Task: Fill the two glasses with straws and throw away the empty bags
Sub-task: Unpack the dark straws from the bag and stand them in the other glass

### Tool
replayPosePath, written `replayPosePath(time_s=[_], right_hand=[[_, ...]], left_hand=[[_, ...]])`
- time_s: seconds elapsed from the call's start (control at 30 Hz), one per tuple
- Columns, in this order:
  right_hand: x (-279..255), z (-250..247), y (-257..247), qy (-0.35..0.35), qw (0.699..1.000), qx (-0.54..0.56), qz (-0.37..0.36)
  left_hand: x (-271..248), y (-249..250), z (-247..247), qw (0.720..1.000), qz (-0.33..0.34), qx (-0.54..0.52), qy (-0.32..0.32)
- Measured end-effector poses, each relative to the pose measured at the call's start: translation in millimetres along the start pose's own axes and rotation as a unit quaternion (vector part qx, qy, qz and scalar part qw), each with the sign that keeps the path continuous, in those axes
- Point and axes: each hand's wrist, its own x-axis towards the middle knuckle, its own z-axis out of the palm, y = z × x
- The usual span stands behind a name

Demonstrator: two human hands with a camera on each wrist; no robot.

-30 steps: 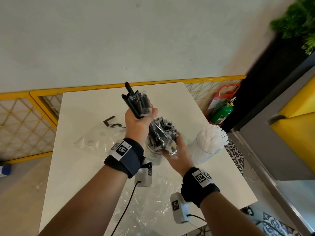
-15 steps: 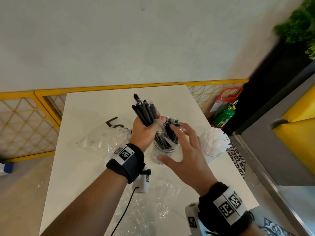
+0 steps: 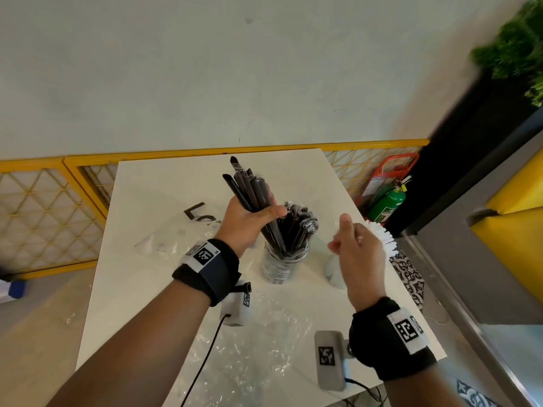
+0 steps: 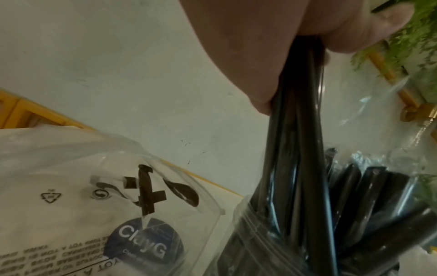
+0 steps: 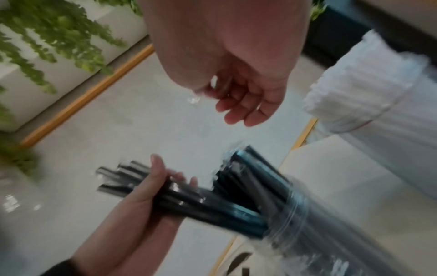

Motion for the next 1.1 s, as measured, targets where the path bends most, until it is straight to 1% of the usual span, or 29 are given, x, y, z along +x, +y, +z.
replayPosePath(time_s=[0.03, 0.07, 0.13, 0.17, 0.2, 0.23, 0.3, 0.37, 0.43, 0.5, 0.57, 0.63, 0.8, 0.87, 1.0, 1.1], right_hand=[[1, -4, 2, 0.029, 0.999, -0.014, 0.0], [2, -8, 6, 0.059, 0.996, -0.053, -0.03], [4, -14, 13, 0.106, 0.977, -0.115, -0.142], [4, -15, 18, 0.105, 0.968, -0.126, -0.19], [3, -16, 23, 0.089, 0.962, -0.138, -0.218], [2, -14, 27, 0.059, 0.961, -0.151, -0.225], [-1, -8, 34, -0.014, 0.961, -0.189, -0.202], [-6, 2, 39, -0.099, 0.949, -0.233, -0.19], [-13, 17, 42, -0.178, 0.926, -0.275, -0.187], [-19, 33, 46, -0.223, 0.902, -0.318, -0.191], [-20, 44, 53, -0.237, 0.893, -0.333, -0.187], [-18, 53, 62, -0.233, 0.898, -0.327, -0.182], [-15, 66, 65, -0.214, 0.912, -0.292, -0.192], [-16, 66, 65, -0.216, 0.912, -0.292, -0.192], [-24, 64, 66, -0.232, 0.912, -0.285, -0.185], [-30, 67, 66, -0.233, 0.911, -0.283, -0.19]], left_hand=[[1, 2, 0, 1.0, 0.001, 0.004, 0.006], [2, 3, 0, 1.0, 0.006, 0.016, 0.009], [5, 7, 2, 0.998, 0.028, 0.047, 0.005], [6, 9, 4, 0.997, 0.04, 0.062, 0.004], [6, 10, 6, 0.996, 0.05, 0.071, 0.009], [7, 12, 9, 0.995, 0.059, 0.075, 0.017], [8, 12, 15, 0.994, 0.073, 0.074, 0.031], [9, 7, 21, 0.992, 0.079, 0.083, 0.043], [10, 1, 25, 0.991, 0.074, 0.085, 0.068], [12, -3, 28, 0.99, 0.06, 0.067, 0.112], [14, -3, 31, 0.987, 0.058, 0.053, 0.141], [18, -2, 32, 0.986, 0.064, 0.055, 0.144], [21, -1, 45, 0.99, 0.061, 0.059, 0.114], [19, -5, 47, 0.993, 0.055, 0.052, 0.094], [12, -24, 36, 0.995, 0.038, 0.051, 0.071], [8, -31, 34, 0.995, 0.031, 0.075, 0.054]])
